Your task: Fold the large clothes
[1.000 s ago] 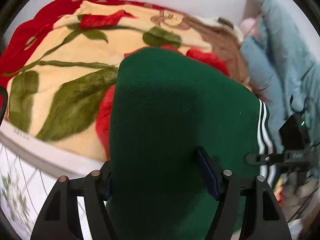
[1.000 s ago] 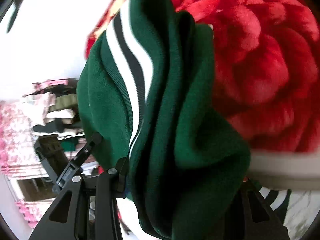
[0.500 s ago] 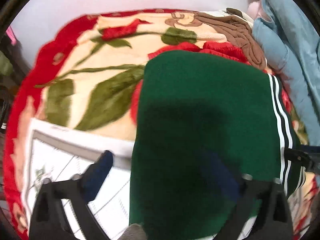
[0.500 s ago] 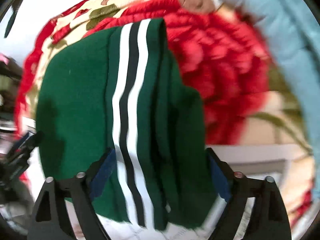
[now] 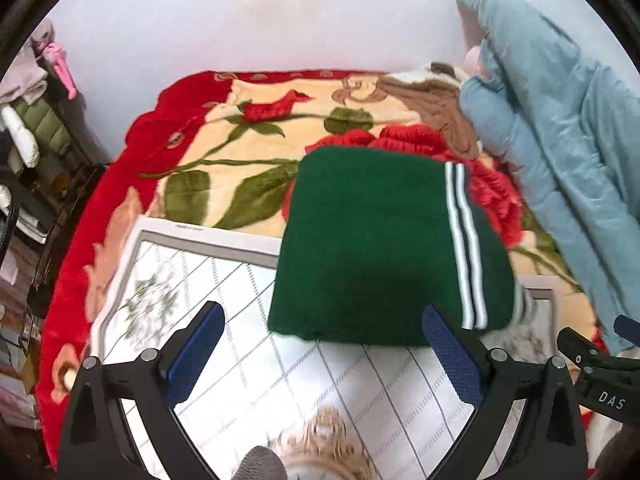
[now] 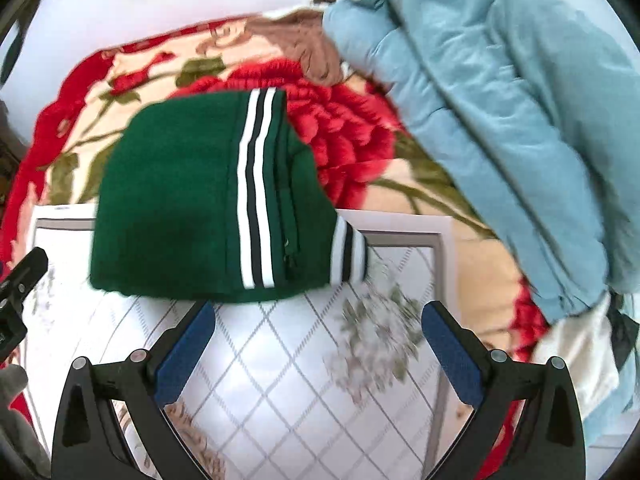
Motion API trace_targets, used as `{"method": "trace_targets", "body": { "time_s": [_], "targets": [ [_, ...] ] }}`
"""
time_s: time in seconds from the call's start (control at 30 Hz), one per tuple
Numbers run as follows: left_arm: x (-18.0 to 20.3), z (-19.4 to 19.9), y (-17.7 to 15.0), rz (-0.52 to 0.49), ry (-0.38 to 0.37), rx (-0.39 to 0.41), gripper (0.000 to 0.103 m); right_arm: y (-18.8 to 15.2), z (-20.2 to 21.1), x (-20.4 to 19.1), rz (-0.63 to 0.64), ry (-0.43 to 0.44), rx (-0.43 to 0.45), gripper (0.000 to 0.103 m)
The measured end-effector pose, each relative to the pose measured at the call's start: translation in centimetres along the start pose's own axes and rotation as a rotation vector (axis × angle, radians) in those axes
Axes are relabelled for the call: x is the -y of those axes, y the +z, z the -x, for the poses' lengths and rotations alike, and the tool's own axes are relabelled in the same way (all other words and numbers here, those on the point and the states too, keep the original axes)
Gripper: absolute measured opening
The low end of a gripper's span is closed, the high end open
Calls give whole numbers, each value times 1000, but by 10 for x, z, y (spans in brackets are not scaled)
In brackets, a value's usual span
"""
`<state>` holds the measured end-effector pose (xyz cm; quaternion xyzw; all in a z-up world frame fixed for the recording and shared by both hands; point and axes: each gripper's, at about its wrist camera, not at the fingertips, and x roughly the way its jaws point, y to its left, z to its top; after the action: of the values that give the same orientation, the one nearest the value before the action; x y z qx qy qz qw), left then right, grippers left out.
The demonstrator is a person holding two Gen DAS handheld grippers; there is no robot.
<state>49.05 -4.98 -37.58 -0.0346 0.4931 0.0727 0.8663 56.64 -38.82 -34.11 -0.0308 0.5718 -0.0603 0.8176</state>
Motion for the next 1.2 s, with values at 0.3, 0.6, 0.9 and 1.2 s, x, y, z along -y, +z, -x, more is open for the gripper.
{"method": "trace_targets", "body": {
  "time_s": [0.3,0.6,0.9,1.2],
  "targets": [
    [-7,169,-18,3,2,77,101,-58,187,27,-10,-32,131,103],
    [-15,318,-50,-15,-10,142,101,-127,376,57,-35,-19,266,103],
    [-18,408,-67,-8,-22,211,101,-185,506,76,-24,-42,404,103],
    [-22,456,-78,-4,-15,180,101,-207,566,83,-8,15,394,103]
  ]
}}
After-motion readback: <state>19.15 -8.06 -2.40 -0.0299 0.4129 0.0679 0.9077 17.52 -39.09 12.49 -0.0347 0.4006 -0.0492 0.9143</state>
